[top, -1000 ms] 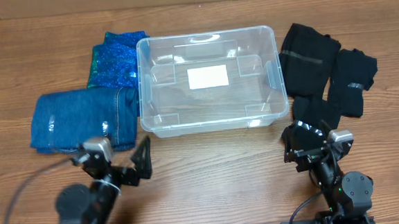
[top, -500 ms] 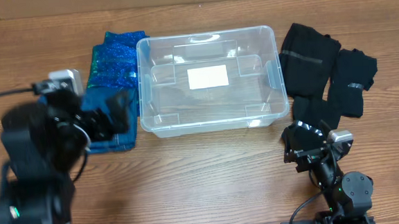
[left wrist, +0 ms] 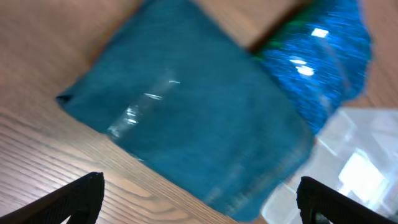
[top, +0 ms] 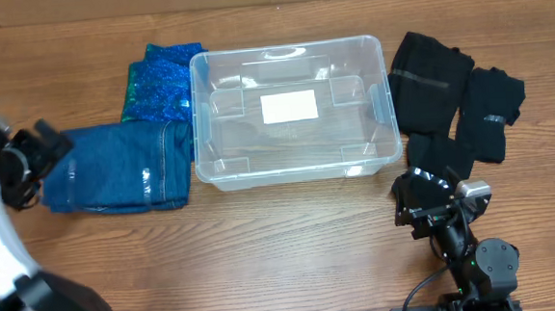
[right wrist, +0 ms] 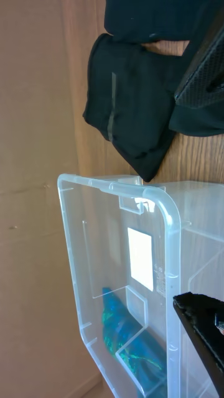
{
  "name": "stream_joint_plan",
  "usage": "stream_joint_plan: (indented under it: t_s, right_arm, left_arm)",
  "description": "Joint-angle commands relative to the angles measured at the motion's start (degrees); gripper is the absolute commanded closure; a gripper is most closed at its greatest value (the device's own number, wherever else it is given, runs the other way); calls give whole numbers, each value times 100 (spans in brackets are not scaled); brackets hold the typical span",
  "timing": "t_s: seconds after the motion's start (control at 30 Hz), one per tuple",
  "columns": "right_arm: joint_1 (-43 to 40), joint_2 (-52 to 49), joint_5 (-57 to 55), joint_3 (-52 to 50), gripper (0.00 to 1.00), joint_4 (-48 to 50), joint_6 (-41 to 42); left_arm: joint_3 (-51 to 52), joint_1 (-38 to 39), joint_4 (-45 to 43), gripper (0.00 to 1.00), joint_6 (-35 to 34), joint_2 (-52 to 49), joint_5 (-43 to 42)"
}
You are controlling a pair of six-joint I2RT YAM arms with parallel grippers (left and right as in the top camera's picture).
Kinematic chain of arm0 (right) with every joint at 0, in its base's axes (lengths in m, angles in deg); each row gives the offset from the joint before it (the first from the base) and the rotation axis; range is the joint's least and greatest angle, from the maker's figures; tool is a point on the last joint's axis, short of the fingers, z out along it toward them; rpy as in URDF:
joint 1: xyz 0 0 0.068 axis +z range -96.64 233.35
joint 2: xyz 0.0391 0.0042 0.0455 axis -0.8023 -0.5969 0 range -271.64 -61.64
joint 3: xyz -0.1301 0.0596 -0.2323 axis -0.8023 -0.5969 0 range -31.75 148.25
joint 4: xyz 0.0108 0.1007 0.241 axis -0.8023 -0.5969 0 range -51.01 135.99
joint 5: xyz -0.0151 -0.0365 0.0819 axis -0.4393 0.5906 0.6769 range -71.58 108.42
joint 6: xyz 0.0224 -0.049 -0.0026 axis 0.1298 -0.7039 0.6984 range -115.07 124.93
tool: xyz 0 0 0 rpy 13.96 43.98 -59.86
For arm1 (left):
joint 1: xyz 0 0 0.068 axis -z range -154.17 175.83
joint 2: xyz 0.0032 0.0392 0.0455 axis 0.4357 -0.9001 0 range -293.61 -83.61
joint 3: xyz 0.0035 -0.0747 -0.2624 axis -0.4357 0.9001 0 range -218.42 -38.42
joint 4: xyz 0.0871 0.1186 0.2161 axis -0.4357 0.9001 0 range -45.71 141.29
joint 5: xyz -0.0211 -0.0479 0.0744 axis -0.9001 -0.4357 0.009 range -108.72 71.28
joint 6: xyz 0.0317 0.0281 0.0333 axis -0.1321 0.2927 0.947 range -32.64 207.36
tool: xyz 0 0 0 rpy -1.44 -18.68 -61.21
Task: Pack container
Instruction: 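Reach the left gripper to the folded blue jeans and grasp them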
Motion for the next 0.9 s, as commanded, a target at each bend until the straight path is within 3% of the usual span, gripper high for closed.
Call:
stream_joint_plan:
  t_s: [0.0,0.17,0.27,0.7,0.77,0.87]
  right_arm:
    - [-37,50,9,4,0,24,-4]
    - [-37,50,9,4,0,24,-2]
    - [-37,50,9,4,0,24,-2]
    - [-37,50,9,4,0,24,-2]
    - [-37,50,9,4,0,24,-2]
    - [-37,50,9,4,0,24,-2]
  left_arm:
    - [-142,-697,-87,1,284,-654,-479]
    - [-142,-1158,-354,1,564,-1351,-540]
    - [-142,-1307,-535,0,970,-1700,-1207]
    - [-142,-911,-1067,1,1757,-3364,-2041]
    - [-142,-826,-1091,7,1834,-3491,-2243]
    - [-142,-708,-1117,35,1823,-3591,-2347]
